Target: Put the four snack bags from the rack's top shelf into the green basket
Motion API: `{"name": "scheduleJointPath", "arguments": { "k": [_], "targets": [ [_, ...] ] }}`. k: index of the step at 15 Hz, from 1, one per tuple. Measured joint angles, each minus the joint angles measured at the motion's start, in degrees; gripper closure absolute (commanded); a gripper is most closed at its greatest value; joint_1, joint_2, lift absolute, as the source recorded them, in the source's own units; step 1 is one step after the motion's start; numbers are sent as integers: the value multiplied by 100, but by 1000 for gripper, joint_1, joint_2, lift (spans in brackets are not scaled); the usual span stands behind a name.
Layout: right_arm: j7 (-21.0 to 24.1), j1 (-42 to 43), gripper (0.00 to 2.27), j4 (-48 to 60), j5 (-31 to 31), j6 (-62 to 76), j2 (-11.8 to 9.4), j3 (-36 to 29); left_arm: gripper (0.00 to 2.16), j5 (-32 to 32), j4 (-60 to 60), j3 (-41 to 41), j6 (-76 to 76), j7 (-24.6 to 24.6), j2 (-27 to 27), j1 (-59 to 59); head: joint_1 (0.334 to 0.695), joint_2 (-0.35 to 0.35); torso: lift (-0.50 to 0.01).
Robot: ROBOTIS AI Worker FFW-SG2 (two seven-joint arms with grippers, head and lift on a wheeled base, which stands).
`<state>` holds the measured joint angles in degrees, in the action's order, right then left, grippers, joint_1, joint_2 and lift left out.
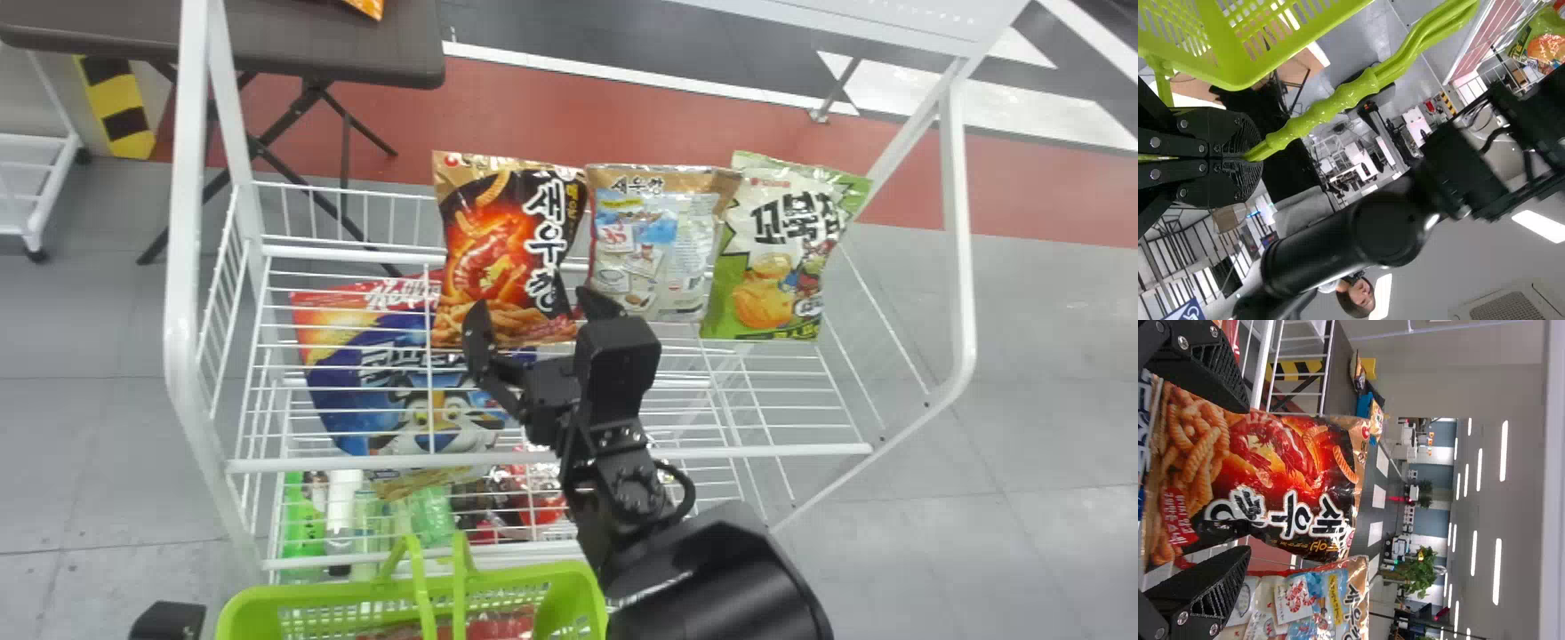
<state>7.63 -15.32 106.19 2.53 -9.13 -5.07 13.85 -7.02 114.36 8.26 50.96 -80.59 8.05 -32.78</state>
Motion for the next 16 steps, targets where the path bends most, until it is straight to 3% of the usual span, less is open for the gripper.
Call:
{"name": "scheduleJointPath", "arguments": {
  "k": [1, 2, 3, 4, 5, 6, 10, 16],
  "targets": [
    [-4, 187, 93, -188, 3, -62, 52, 3, 2054, -1, -7, 0, 0, 0, 4, 0, 695, -257, 0],
    [-5, 303, 282, -307, 28, -126, 105, 3, 2054, -1, -10, 0, -1, 0, 5, 0, 695, -252, 0],
    [-22, 408, 1028, -392, 46, -249, 148, -4, 2054, -1, -16, 0, -2, 0, 6, 0, 695, -249, 0],
    [-92, 510, 1598, -428, 47, -496, 165, -39, 2054, -1, -24, 0, -2, 5, 8, 4, 695, -248, 0],
    [-197, 583, 1922, -437, 37, -767, 167, -78, 2054, -1, -33, 5, -2, 8, 10, 14, 695, -249, 0],
    [-309, 633, 2044, -440, 17, -1046, 167, -126, 2054, -1, -44, 19, -3, 14, 10, 30, 695, -256, 0],
    [-662, 571, 2047, -311, -71, -1204, 145, -245, 2054, -1, -69, 52, -4, 27, 6, 68, 695, -260, 0],
    [-1319, -315, 2047, 1178, -78, -1060, 0, -303, 2054, -1, -57, 52, -2, 31, -1, 80, 695, -240, 0]
  ]
}}
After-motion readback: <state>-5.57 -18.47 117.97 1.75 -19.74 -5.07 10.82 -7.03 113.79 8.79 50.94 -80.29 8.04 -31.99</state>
